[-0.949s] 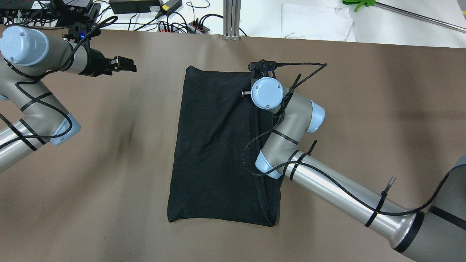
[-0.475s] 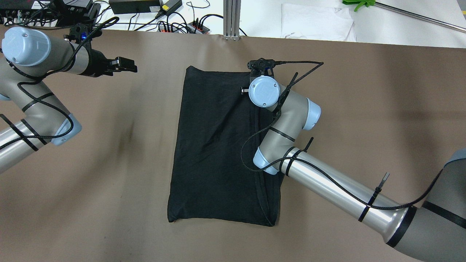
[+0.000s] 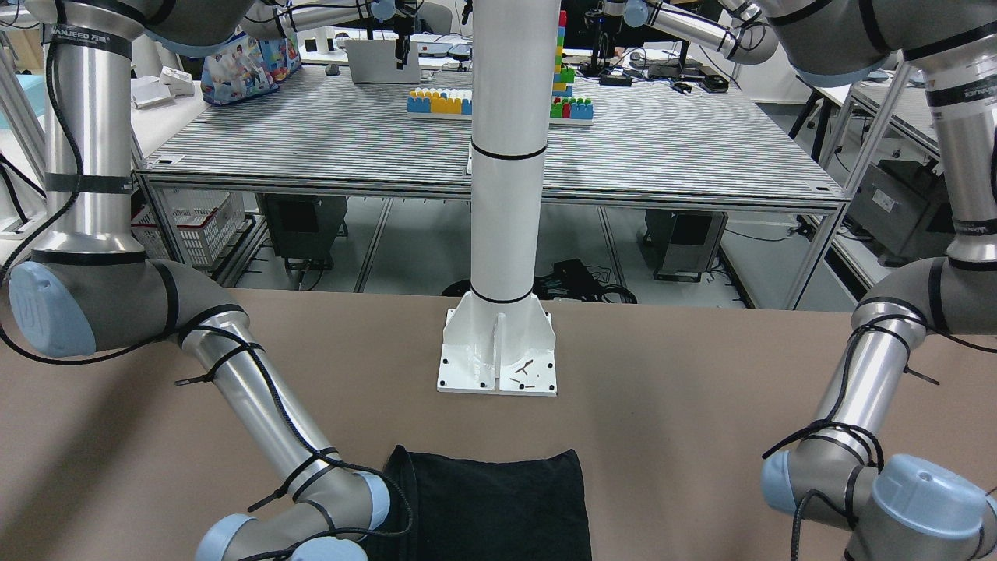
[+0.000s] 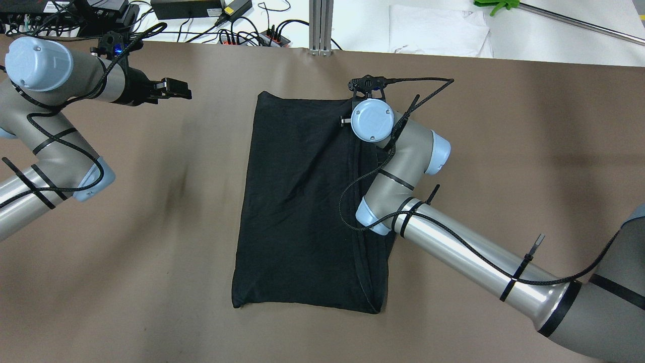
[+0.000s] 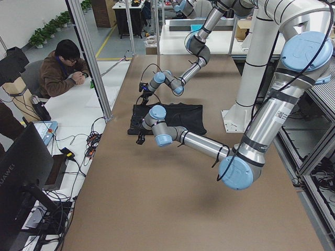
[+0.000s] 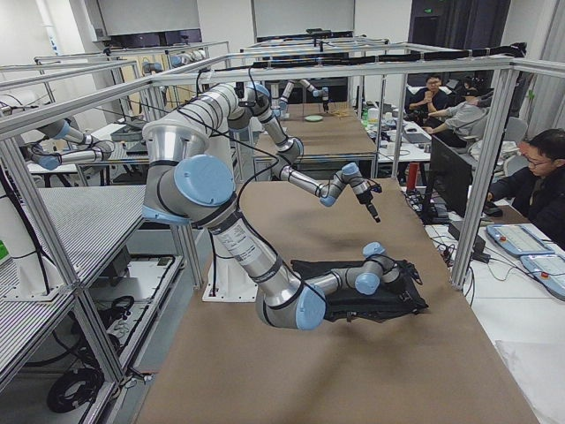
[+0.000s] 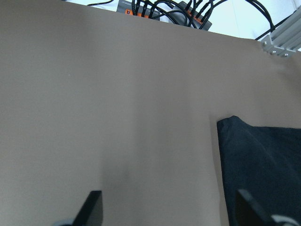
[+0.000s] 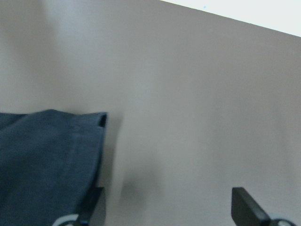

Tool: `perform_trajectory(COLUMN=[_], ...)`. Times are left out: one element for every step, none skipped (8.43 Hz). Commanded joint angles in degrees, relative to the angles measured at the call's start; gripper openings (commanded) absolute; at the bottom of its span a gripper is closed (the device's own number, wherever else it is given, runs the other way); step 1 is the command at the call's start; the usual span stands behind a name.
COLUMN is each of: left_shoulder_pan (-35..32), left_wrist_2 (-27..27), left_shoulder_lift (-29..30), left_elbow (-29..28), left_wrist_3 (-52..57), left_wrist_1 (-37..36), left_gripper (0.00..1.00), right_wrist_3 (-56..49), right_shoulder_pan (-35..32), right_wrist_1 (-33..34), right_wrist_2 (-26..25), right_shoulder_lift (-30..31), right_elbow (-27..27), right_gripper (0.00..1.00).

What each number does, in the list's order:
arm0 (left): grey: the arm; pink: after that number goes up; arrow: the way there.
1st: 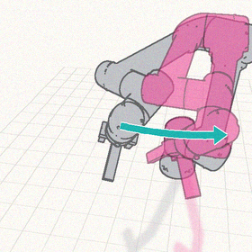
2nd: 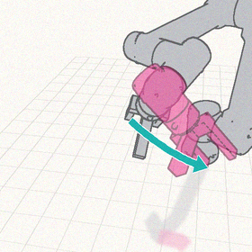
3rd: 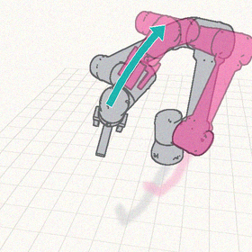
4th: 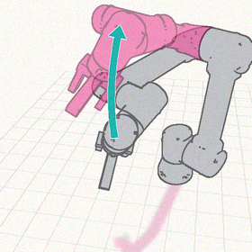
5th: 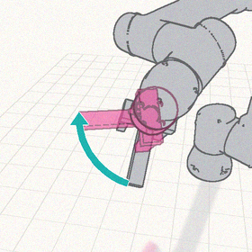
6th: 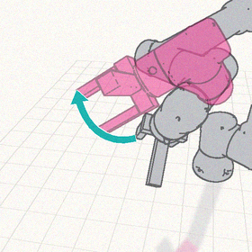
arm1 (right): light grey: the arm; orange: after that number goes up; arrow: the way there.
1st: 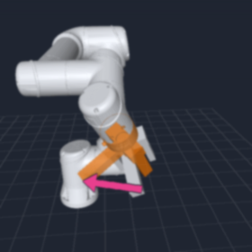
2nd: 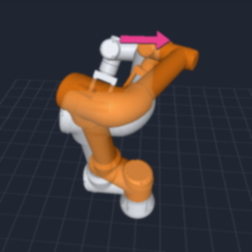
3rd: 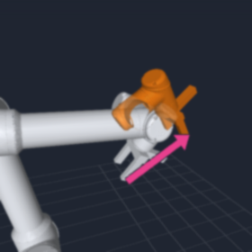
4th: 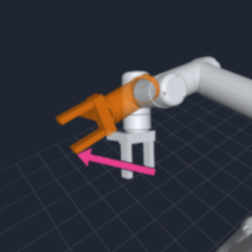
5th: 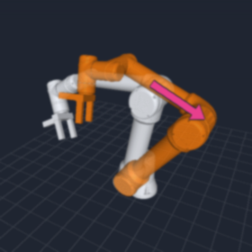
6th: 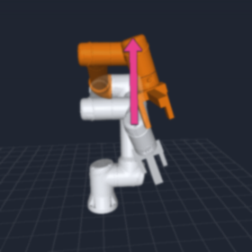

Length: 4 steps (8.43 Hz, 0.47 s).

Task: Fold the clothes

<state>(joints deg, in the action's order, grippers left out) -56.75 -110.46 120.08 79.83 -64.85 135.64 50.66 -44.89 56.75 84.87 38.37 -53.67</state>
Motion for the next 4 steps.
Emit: perform_trajectory(left_shoulder_pan=[0.15, 0.15, 0.15, 0.15], left_wrist_2=[0.25, 0.16, 0.16, 0.16], left_shoulder_lift=[1.11, 1.12, 1.29, 1.47], left_elbow=[-0.29, -0.38, -0.64, -0.73], left_wrist_3=[-0.19, -0.19, -0.19, -0.19], left_wrist_1=[-0.38, -0.38, -0.38, -0.46], left_gripper=[1.00, 1.00, 1.00, 1.00], right_wrist_3=[-4.96, -4.61, -4.52, -3.91], right_shoulder_pan=[-2.57, -2.92, -4.05, -4.07], right_wrist_1=[-1.64, -0.86, 1.58, 6.13], right_wrist_2=[2.58, 5.97, 9.75, 10.57], right_shoulder_lift=[6.88, 6.64, 5.50, 2.62], right_elbow=[-4.14, -6.08, -8.27, -9.78], right_gripper=[0.94, 0.94, 0.94, 0.94])
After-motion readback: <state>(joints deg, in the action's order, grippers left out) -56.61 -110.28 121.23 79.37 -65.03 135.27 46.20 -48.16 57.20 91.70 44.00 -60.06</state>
